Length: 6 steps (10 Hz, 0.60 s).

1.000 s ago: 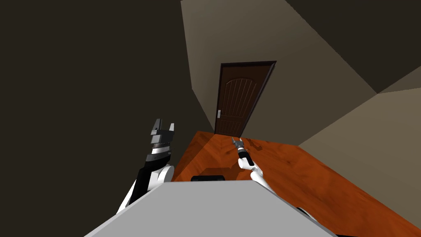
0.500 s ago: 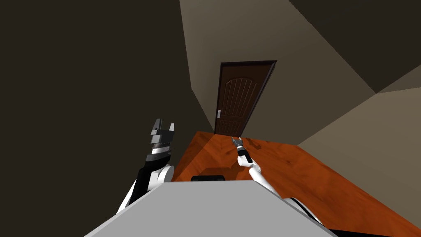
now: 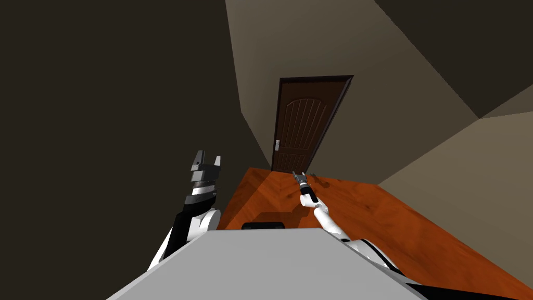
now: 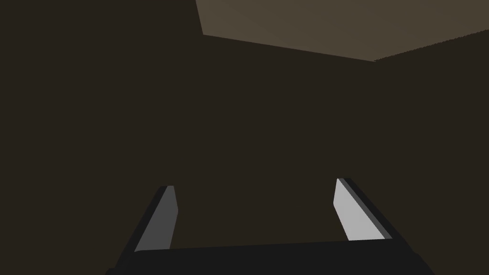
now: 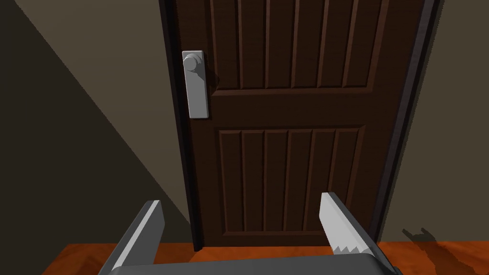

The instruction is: Pull the door open

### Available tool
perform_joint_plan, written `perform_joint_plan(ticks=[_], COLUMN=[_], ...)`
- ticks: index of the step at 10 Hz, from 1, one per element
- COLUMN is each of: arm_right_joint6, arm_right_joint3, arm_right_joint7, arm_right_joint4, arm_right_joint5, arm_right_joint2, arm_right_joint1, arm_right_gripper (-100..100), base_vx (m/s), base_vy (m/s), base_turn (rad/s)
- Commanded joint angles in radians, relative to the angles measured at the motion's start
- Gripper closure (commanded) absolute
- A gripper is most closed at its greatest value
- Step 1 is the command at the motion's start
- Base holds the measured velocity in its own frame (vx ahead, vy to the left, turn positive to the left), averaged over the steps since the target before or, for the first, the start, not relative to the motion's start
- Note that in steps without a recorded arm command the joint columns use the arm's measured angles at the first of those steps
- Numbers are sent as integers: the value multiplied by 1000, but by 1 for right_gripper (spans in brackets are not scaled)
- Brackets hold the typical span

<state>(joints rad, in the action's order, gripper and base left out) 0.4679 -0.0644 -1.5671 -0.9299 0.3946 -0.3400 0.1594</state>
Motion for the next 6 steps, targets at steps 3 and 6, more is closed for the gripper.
perform_joint_plan(ticks=[3, 6], arm_right_joint6=[16, 23], arm_right_joint3=[-8, -12], arm_right_joint7=[-20, -32], arm_right_joint4=[71, 111], arm_right_joint5=[-6, -9], arm_right_joint2=[-10, -16], arm_right_joint1=[54, 87], arm_right_gripper=[-100, -100], base_vx=[129, 192], base_vy=[26, 33], base_turn=[-21, -21])
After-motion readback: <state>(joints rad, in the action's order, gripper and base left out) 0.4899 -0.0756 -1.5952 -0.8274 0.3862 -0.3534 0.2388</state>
